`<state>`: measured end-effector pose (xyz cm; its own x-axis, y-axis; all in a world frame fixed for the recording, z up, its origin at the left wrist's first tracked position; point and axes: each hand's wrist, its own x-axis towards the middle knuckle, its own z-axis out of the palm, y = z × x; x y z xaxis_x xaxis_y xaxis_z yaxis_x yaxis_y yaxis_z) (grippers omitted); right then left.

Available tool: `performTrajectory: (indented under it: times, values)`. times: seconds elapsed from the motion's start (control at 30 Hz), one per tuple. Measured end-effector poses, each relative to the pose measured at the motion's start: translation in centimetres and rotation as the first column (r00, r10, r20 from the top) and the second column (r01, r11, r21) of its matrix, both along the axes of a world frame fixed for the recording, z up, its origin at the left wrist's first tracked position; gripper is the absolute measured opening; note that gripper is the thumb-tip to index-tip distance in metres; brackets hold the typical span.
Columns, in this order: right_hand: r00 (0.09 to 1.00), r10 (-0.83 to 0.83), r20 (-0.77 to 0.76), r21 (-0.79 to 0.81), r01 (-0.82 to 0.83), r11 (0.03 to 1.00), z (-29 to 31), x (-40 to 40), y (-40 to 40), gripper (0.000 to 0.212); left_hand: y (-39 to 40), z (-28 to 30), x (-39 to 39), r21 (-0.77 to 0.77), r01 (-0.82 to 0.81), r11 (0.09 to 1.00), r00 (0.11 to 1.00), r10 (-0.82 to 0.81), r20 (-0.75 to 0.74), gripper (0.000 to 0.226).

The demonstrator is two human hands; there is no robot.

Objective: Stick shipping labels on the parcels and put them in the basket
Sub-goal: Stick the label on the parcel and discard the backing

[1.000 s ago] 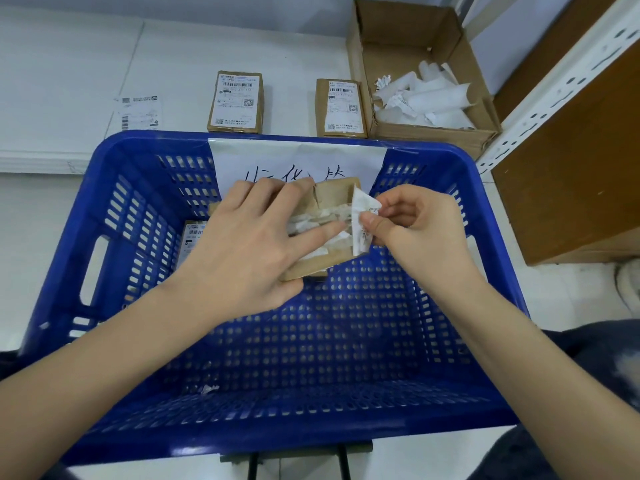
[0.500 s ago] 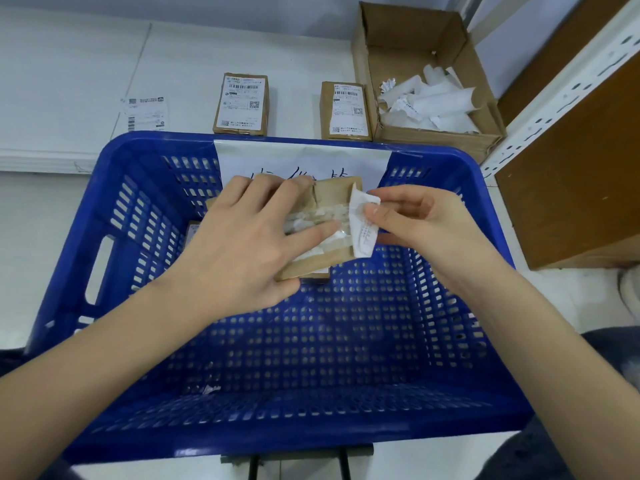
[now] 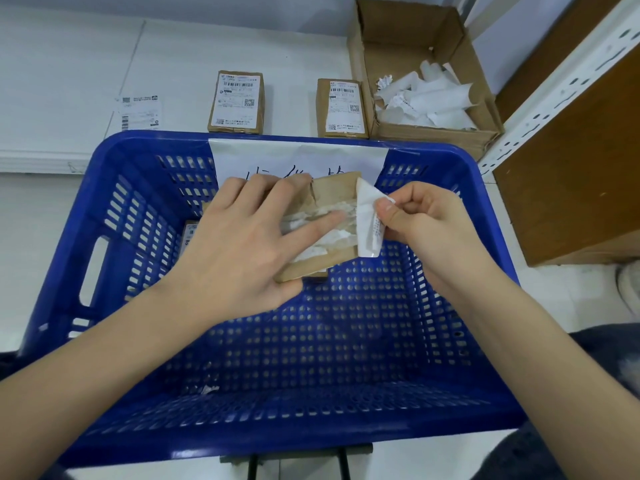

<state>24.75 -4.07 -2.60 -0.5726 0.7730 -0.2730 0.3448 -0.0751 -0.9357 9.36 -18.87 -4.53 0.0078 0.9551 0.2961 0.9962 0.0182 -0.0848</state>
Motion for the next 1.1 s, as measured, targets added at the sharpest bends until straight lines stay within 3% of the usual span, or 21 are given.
performTrajectory:
  times: [0.2, 0.33, 0.4, 0.5, 0.7, 0.8, 0.93, 1.0, 1.1]
  values:
    - [0.995, -0.013, -0.101, -0.183, -0.006, 0.983, 0.5, 0.3, 0.6, 0.01, -0.1, 0.0, -0.4, 0.055, 0.008, 0.998, 1.0, -0.007, -0.01, 0.07]
    - [0.977, 0.126, -0.171, -0.275, -0.17, 0.946, 1.8, 0.6, 1.1, 0.02, -0.2, 0.2, -1.0, 0.045, -0.035, 0.998, 0.999, 0.034, 0.03, 0.065]
    - [0.975, 0.184, -0.125, -0.226, -0.209, 0.951, 2.2, 0.7, 0.9, 0.017, -0.1, 0.3, -1.0, 0.038, -0.043, 0.998, 0.998, 0.041, 0.052, 0.064]
    - [0.992, 0.129, 0.005, -0.1, -0.128, 0.987, 1.4, 0.4, 0.3, 0.01, 0.0, 0.4, -0.7, 0.037, -0.031, 0.999, 0.998, 0.029, 0.057, 0.062]
    - [0.995, 0.086, 0.043, -0.067, -0.083, 0.994, 0.4, 0.2, 0.2, 0.026, -0.1, 0.1, -0.8, 0.041, -0.024, 0.999, 1.0, 0.023, 0.02, 0.064]
    - [0.986, 0.104, 0.131, 0.103, -0.117, 0.988, -0.1, 0.1, 0.1, 0.023, 0.1, -0.1, -0.8, 0.03, -0.022, 0.999, 1.0, 0.023, -0.004, 0.066]
    - [0.94, 0.169, 0.296, 0.327, -0.266, 0.907, -0.4, 0.0, 0.1, 0.014, 0.1, -0.4, -0.5, 0.006, -0.022, 1.0, 1.0, 0.022, -0.013, 0.067]
    - [0.944, 0.187, 0.272, 0.327, -0.274, 0.905, -0.4, 0.0, 0.2, 0.015, 0.1, -0.4, -0.6, 0.008, -0.018, 1.0, 1.0, 0.018, -0.021, 0.069]
    - [0.975, 0.189, 0.118, 0.202, -0.21, 0.957, 0.0, 0.2, 0.6, 0.013, 0.1, 0.0, -0.9, 0.04, -0.016, 0.999, 0.999, 0.018, -0.044, 0.074]
